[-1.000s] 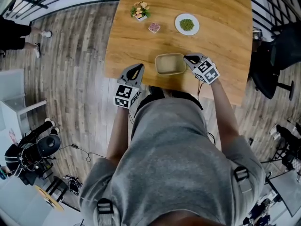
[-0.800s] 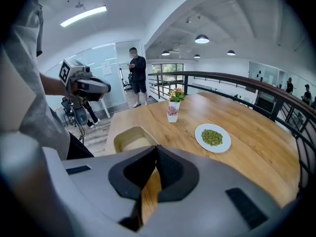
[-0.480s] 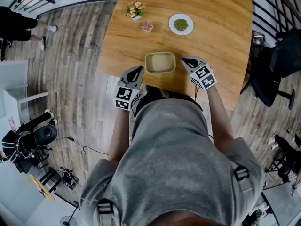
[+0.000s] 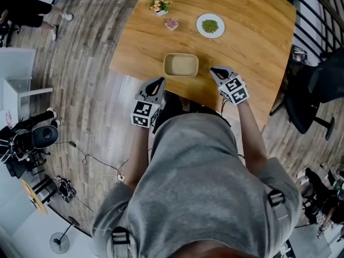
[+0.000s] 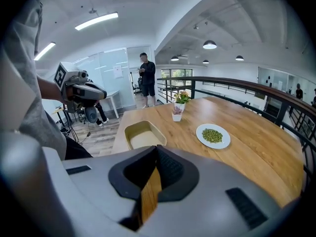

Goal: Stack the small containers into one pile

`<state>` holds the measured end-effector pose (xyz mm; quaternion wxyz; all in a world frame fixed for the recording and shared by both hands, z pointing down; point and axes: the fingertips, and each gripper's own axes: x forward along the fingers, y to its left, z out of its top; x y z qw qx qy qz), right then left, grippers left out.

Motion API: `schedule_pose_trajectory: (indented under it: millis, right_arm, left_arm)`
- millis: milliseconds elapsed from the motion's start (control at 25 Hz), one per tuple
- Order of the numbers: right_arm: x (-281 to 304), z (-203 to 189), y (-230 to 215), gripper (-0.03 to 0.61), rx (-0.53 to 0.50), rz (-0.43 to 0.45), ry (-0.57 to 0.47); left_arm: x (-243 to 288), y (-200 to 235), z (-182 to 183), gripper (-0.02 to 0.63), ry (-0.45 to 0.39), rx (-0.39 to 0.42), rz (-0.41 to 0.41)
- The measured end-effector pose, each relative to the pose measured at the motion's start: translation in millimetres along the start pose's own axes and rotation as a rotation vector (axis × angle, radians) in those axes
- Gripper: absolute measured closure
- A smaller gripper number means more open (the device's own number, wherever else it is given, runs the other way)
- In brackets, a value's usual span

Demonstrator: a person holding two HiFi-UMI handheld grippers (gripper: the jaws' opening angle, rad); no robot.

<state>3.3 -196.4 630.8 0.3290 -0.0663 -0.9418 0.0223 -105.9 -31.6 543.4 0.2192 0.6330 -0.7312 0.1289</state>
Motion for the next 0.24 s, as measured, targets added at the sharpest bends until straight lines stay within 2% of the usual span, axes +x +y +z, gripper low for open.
schedule_pose_trajectory:
  millis: [240]
  right_arm:
    - [5.4,0.6,9.0,0.573,-0.026,0.022,-0.013]
  left_arm:
    - [-11.8,-3.6,-13.2,0.597,0.008,-0.026,0.034]
